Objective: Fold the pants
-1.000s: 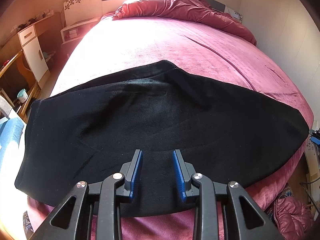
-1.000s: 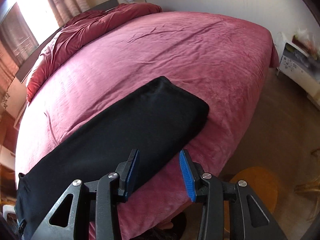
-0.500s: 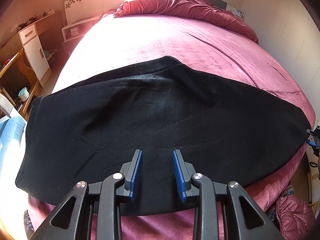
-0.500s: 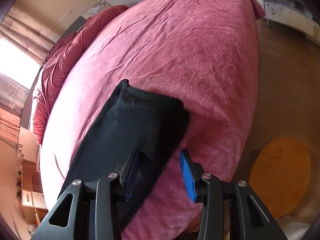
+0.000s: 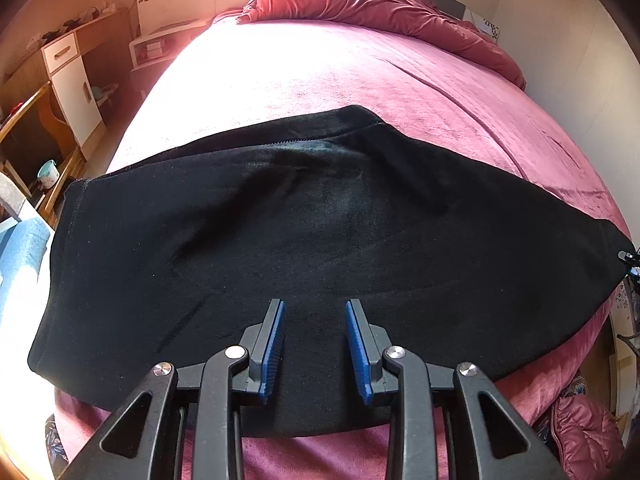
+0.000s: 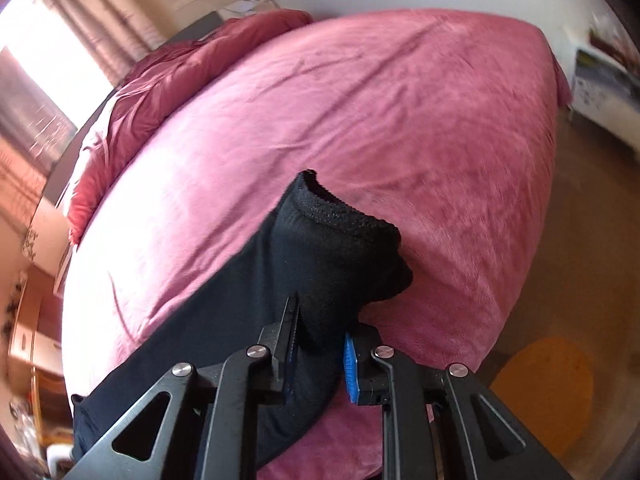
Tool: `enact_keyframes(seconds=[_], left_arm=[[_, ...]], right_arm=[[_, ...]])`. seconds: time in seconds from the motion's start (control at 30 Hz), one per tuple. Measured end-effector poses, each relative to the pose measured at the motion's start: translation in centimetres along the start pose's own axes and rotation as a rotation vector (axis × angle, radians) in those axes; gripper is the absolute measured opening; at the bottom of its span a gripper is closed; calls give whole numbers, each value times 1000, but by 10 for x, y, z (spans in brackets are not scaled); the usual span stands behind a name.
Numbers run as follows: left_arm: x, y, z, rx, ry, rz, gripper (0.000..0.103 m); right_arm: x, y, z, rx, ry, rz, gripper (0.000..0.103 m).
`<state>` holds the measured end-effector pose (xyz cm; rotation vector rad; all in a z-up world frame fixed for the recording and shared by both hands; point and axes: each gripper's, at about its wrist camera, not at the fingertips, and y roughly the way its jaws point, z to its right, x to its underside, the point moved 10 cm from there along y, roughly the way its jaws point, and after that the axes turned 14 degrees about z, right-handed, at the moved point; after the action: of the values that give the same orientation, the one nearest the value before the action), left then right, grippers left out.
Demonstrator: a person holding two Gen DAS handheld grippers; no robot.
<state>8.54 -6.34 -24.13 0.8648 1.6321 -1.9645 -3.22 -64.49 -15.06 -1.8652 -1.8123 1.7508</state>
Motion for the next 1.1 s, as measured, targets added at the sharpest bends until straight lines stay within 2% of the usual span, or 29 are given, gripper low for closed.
enact_keyframes(seconds=[0.23,0.43,0.57,0.77,0.93,1.1], left_arm=[[-3,2,-6,26,-24,-9,31],[-4,1,-8,48,-33,-18,31],[-4,2,-7,82,-74,-39,31],[-7,-4,0,142,-110,-43,31],[-9,-8,12,224,-139,-60,31],[-15,-10,25,325,-204,-81,31]], right_arm=[[-8,-28,-77,-168,-128,22,17],[30,-50,-166,-336,-287,-25,16],[71,-64,-227,-459,-374,-77,16],[155,-71,-294,-583,-535,-204,16],[224,-66,-315,-618,-652,-301,15],[270,-63,-317,-613,-757,-346,16]])
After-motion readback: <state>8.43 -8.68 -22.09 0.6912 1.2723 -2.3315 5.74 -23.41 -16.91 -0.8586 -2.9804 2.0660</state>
